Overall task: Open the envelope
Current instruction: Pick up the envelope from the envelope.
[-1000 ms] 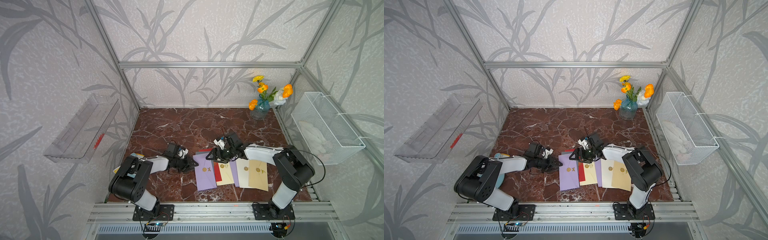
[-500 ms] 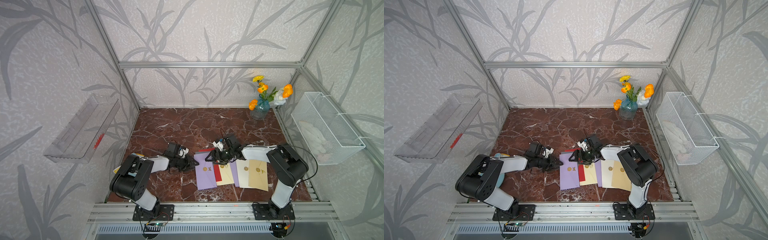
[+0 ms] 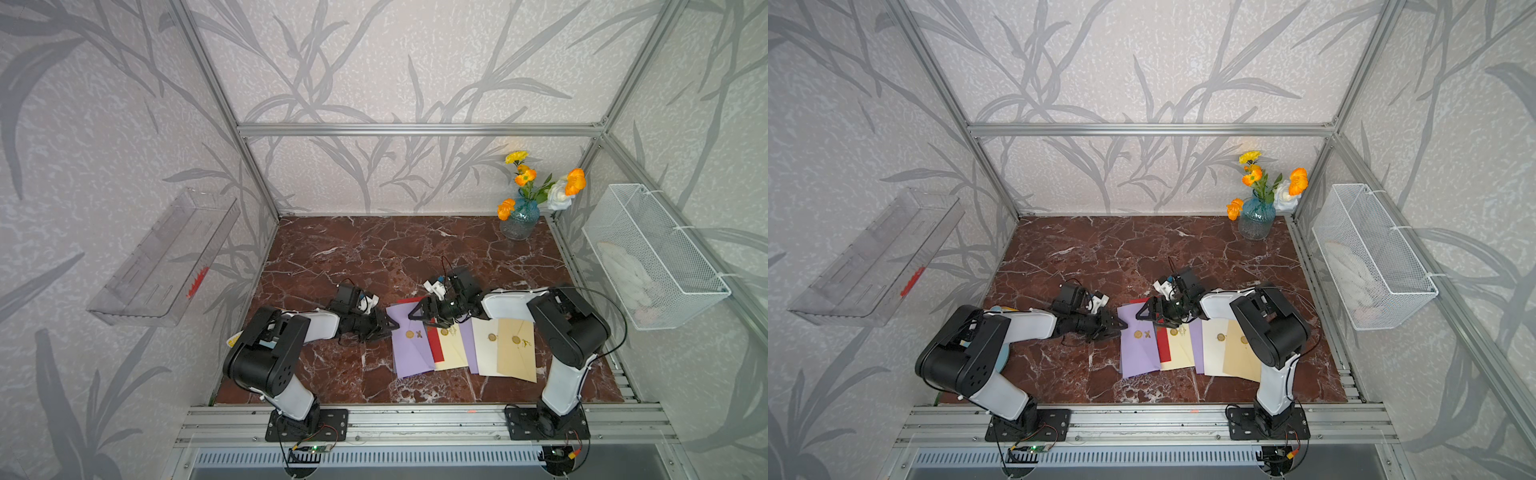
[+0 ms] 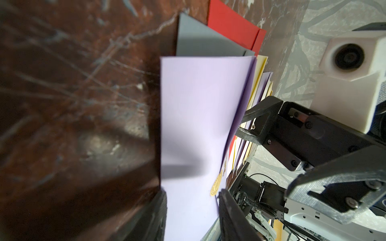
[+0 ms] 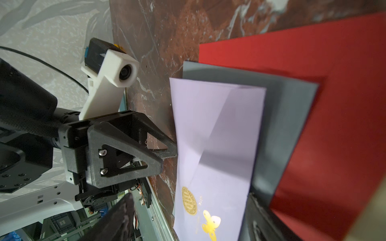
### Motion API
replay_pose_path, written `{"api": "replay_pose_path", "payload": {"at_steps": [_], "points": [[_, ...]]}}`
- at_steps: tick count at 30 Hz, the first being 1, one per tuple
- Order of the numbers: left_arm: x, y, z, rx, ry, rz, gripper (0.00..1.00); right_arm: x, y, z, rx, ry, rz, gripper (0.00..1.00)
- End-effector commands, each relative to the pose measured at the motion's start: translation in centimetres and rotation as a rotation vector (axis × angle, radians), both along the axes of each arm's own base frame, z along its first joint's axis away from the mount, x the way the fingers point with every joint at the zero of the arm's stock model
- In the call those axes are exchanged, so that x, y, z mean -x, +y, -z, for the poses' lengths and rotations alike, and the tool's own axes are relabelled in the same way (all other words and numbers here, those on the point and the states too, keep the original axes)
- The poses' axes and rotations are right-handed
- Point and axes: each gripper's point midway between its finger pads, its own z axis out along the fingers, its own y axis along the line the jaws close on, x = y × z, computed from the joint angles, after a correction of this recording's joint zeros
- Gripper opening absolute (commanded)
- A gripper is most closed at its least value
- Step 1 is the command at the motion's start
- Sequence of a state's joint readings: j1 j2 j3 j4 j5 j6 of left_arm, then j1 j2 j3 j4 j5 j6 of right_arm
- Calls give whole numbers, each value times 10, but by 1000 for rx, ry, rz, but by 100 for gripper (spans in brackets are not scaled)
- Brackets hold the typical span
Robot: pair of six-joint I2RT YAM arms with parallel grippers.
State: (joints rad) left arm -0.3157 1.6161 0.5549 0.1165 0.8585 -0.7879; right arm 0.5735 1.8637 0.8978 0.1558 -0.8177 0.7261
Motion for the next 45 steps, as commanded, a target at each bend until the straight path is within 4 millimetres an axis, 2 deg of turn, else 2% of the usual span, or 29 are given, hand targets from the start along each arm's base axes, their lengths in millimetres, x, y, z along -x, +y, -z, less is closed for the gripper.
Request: {"api": "replay_pose_path", "payload": {"at_steps": [1,11,22,33,35,37,42,45], "points": [[26,20,49,-178,136,-38,43,6,6,4,-29,33,-10,79],[31,24,52,-196,147,-36,43,-2,8,-11,-48,-13,5,70],[31,24,53,-202,151,-34,43,-12,16,-37,-109,-63,12,69],[33,26,56,-209,156,-38,43,-12,19,-54,-161,-74,20,67],[32,26,56,-210,156,-39,43,-11,20,-55,-186,-65,23,66],[33,26,57,-210,157,-40,43,-11,20,-54,-189,-63,25,61],[33,26,56,-207,157,-42,43,-7,19,-47,-166,-55,18,58],[32,26,55,-206,151,-44,43,-1,17,-37,-102,-68,-9,45]]}}
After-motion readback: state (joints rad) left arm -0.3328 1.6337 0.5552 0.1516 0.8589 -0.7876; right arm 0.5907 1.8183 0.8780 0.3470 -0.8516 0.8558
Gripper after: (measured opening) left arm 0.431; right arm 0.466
